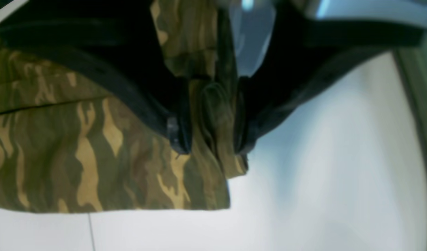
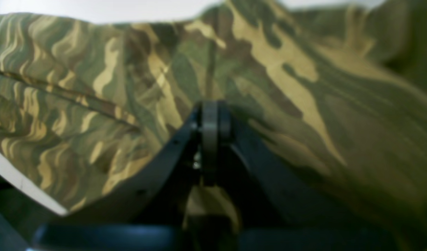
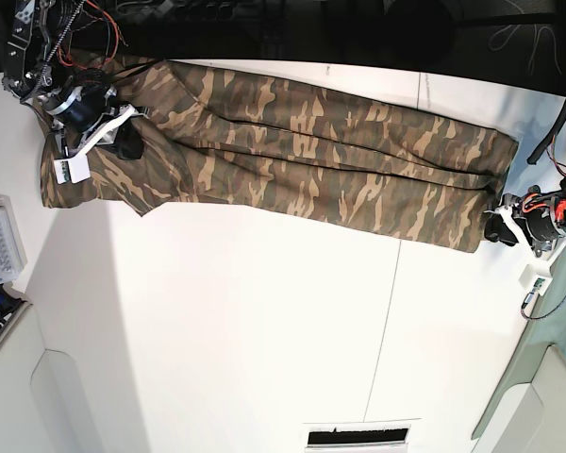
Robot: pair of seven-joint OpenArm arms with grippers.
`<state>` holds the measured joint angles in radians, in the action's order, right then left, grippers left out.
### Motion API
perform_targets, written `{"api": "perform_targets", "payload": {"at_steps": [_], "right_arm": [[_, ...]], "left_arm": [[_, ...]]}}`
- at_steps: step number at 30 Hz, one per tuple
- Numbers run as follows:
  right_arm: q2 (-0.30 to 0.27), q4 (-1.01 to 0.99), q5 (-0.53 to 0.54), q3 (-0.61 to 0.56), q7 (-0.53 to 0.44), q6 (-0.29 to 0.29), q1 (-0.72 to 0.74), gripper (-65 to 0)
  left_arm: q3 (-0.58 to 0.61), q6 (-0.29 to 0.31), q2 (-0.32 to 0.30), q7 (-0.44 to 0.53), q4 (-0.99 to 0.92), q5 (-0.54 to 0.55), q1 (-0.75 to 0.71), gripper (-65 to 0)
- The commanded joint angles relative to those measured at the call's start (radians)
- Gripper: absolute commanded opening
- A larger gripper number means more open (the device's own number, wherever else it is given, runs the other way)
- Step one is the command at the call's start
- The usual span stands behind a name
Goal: Layout the t-shirt on the table in an organized manner, then fold the t-shirt properly
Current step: 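Hold the strip ends with both grippers and pull them apart to tension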
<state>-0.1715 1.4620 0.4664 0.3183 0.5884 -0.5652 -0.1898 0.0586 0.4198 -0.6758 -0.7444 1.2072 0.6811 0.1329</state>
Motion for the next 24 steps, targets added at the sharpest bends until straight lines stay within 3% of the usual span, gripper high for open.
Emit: {"api": "perform_targets", "payload": {"at_steps": [1,16,24], "right_arm": [[-0.011,-0.003,0.016,0.001,-0.025,-0.008,0.014,-65.0],[-0.011,-0.022,0.016,0.001,-0.042,-0.008,0.017,-65.0],[-0.011,-0.022,0.029,0.001,-0.042,-0.008,0.017,-65.0]], "left_arm": [[-0.008,0.000,-0.023,0.004,0.014,0.011,0.012,-40.9],[-0.008,-0.027,-0.019,0.063,-0.094,-0.016,-0.058,-40.4],[-0.008,0.028,0.026,0.036,-0.156,-0.016,-0.058,-36.8]]}}
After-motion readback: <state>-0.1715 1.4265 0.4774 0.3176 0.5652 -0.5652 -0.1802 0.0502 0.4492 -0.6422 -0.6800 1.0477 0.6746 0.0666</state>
